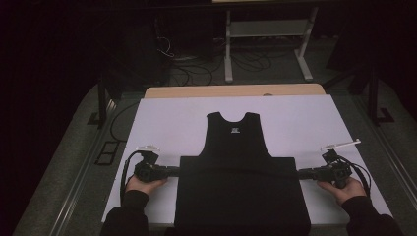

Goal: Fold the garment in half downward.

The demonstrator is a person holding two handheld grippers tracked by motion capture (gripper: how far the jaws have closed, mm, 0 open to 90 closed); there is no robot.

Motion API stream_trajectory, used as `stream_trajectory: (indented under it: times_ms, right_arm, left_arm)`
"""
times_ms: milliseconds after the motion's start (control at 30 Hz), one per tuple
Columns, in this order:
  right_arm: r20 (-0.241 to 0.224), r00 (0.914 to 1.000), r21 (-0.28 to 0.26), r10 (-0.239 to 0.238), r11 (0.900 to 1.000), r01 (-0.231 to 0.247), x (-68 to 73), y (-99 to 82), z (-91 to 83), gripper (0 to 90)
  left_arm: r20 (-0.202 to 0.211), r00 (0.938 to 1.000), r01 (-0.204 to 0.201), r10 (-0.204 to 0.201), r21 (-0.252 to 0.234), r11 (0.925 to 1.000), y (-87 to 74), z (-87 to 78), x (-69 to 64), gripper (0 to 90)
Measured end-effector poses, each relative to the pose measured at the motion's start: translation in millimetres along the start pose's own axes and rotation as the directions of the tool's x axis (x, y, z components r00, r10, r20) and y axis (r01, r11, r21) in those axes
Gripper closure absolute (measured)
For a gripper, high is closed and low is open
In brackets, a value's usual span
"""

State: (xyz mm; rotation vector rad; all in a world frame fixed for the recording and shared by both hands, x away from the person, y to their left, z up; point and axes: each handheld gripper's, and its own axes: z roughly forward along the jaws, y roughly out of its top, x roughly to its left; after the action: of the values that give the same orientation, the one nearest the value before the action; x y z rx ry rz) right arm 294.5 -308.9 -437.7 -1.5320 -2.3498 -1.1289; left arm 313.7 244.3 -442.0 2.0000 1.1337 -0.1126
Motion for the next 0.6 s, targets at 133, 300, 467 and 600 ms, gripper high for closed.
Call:
stream_trajectory:
  times_ms: [133,300,467,600]
  right_arm:
    - [0.013,0.9999,-0.027,-0.005,0.9996,0.005,-0.3,0.0,-3.5,62.7]
    - [0.025,0.9996,-0.054,-0.014,0.9984,0.015,0.4,0.5,-5.8,54.8]
    - [0.042,0.9986,-0.079,-0.032,0.9962,0.036,2.2,1.6,-7.9,40.7]
    - [0.045,0.9980,-0.089,-0.045,0.9948,0.049,2.5,3.3,-8.0,33.4]
  left_arm:
    - [-0.012,0.9997,-0.019,0.019,-0.002,0.9998,-0.2,-0.3,-1.3,67.6]
    - [-0.019,0.9993,-0.031,0.031,-0.017,0.9994,0.4,-2.1,-2.9,54.8]
    - [-0.039,0.9954,-0.089,0.087,-0.055,0.9945,2.2,-5.2,-6.2,37.4]
    - [-0.054,0.9920,-0.118,0.114,-0.078,0.9899,3.7,-6.5,-8.5,26.4]
